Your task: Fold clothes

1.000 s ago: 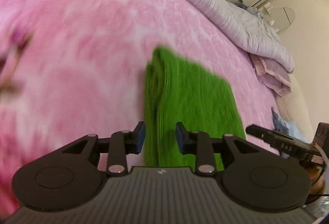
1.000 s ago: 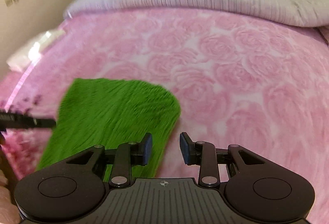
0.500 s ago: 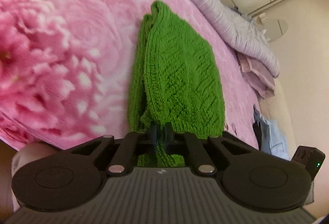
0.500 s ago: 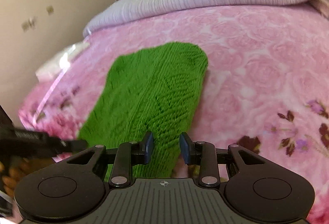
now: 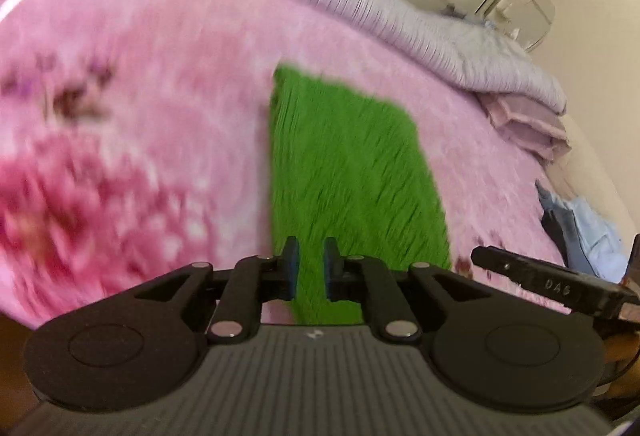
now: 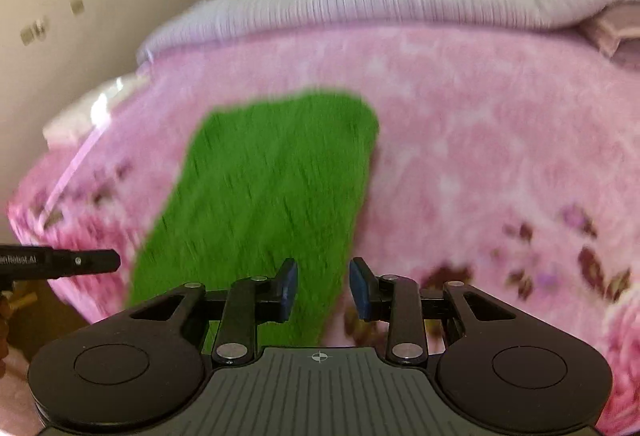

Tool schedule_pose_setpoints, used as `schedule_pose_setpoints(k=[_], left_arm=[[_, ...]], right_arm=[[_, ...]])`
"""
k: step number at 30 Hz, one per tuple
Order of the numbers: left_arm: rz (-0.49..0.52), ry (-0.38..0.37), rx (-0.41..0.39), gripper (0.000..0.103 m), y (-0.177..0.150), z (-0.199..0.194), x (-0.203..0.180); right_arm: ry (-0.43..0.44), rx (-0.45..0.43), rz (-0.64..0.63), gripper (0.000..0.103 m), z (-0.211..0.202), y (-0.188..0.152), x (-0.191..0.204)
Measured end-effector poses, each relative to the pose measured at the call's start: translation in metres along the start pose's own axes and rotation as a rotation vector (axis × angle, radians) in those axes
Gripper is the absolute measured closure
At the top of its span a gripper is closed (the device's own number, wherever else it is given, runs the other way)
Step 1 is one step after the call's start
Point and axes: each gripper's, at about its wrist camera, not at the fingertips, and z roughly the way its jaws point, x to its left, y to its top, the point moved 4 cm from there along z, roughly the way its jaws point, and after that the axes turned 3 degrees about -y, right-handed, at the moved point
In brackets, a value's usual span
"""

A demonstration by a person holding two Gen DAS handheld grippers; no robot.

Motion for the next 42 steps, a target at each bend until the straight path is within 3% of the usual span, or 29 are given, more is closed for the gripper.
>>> schedule_pose_setpoints(k=[2,6,13,16,18,22,26,31,34,38,42], left_arm=[[0.012,-0.006,0.003,0.095,0.002,0.011,-0.006],[0.063,0.026,0.05,0.095,-0.008,0.038,-0.014],[0.085,0.059,0.057,0.092,-0.032,0.047,-0.006],[0.093,0.061,0.083,0.097,-0.018,0.04,-0.011],[0.121,0.048,0.055,0.097,-0.001,0.034,-0.015],[0.182,0.045,-0.026,0.097,0.044,0.038,-0.015],[0.208,0.05,-0.052,0.098,0.086,0.068,-0.012],[0.252,0.079,-0.043,0.098,0.111,0.114,-0.008],[0.263,0.126,-0.014,0.099,0.11,0.145,0.005],[0.232,0.136,-0.016,0.099,0.097,0.169,0.026],[0.225,0.138,-0.007,0.1,0.1,0.167,0.026]], right_arm=[[0.029,-0.049,0.006,0.07,-0.002,0.01,0.006],[0.019,-0.059,-0.025,0.07,0.021,0.013,0.02],[-0.074,-0.013,-0.166,0.07,0.061,-0.034,0.031],[-0.07,0.033,-0.179,0.07,0.057,-0.024,0.031],[-0.037,0.042,-0.152,0.07,0.048,-0.01,0.022],[-0.012,-0.058,-0.079,0.07,0.035,0.038,-0.006],[-0.013,-0.099,-0.056,0.07,0.066,0.083,-0.031],[0.073,-0.112,-0.083,0.07,0.106,0.111,-0.032],[0.079,-0.094,-0.14,0.07,0.133,0.113,-0.024],[-0.014,-0.012,-0.208,0.07,0.177,0.095,-0.021],[-0.043,-0.022,-0.219,0.07,0.177,0.089,-0.018]])
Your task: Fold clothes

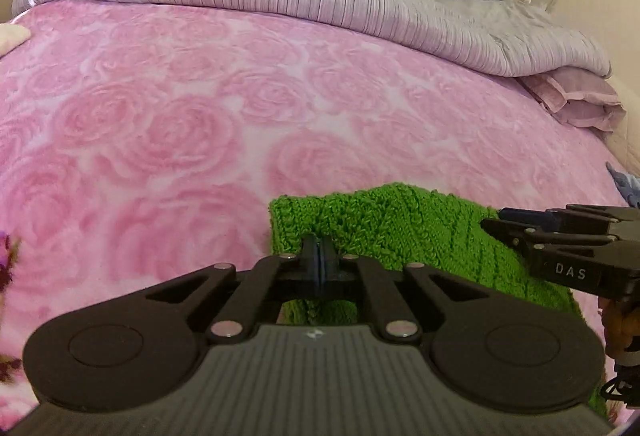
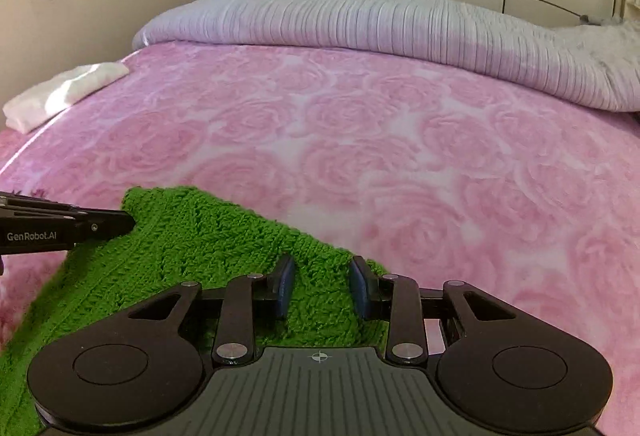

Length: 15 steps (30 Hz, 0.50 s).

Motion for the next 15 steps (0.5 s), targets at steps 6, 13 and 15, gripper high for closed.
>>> schedule_pose_setpoints(k=[6,13,15], left_arm=[[-0.019,-0.026,-0.032,0.101,0.001,-0.055,-0.014],[-0.023,-0.01,0.057,0.1,-0.057,-0.113,-0.048],[-0.038,0.0,0.082,0.1,-0.075,-0.124,-0.055]], right_arm=[[0.033,-0.052,0.154,0.07,-0.056,0.001,-0.016],[0.078,-0.061,0.172,0.07,-0.146,-0.031,0.01],[0.067,-0.042,0.157,0.07,-0.161,-0.047,0.025]])
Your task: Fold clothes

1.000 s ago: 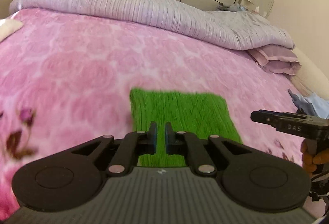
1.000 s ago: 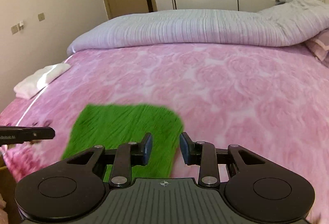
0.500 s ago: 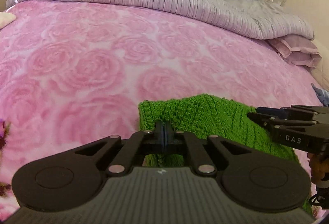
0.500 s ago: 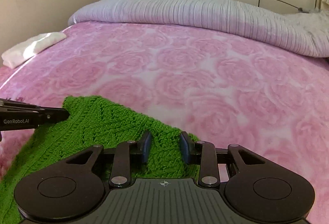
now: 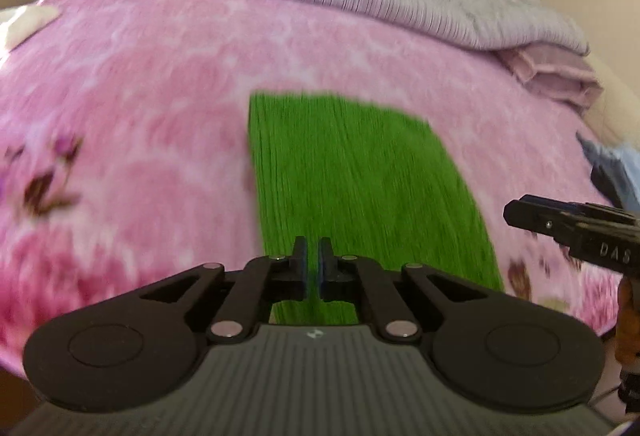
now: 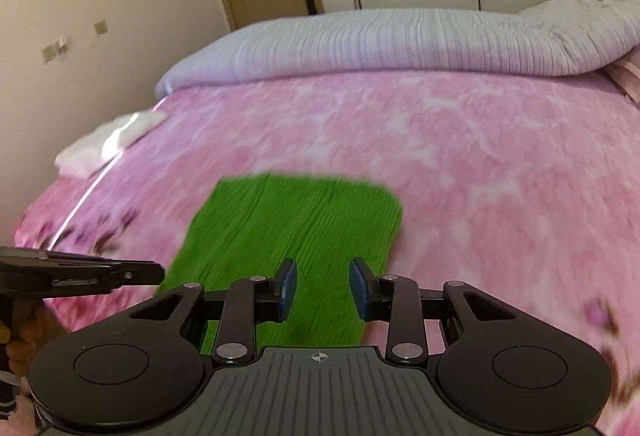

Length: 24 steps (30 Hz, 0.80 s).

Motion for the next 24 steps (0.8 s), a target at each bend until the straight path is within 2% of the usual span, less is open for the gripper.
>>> schedule_pose_setpoints(k=[3,7,9,12,16,21,24], left_arm=[[-0.005,-0.016,0.019,0.1,-0.022,-0.009,-0.007],[0.053,0.005,0.017,0.1,-0.044,-0.008,-0.013],[0.055,0.014,0.016,0.1,-0.051,-0.006,-0.013],[0.046,0.029,0.022,0.1,-0.059,-0.006,-0.013],[0.04,0.076,0.072,0.1,-0.065,-0.015,-0.019],[0.047,0.113,0.025,0.099,-0.06,-0.047,-0.03],[0.047,0.128,0.014,0.092,-0.06,-0.063,-0.038]], right_arm=[[-0.013,0.024,-0.002,0.07,-0.012,-0.024,0.015],[0.03,0.084,0.008,0.07,-0.013,-0.05,0.028],[-0.004,0.128,-0.061,0.07,-0.003,-0.066,0.036],[-0.064,0.127,-0.113,0.07,0.004,-0.084,0.04],[-0.107,0.174,-0.093,0.07,-0.003,-0.087,0.04],[-0.09,0.176,0.022,0.069,-0.032,-0.077,0.035],[-0.064,0.194,0.103,0.058,-0.047,-0.07,0.034]])
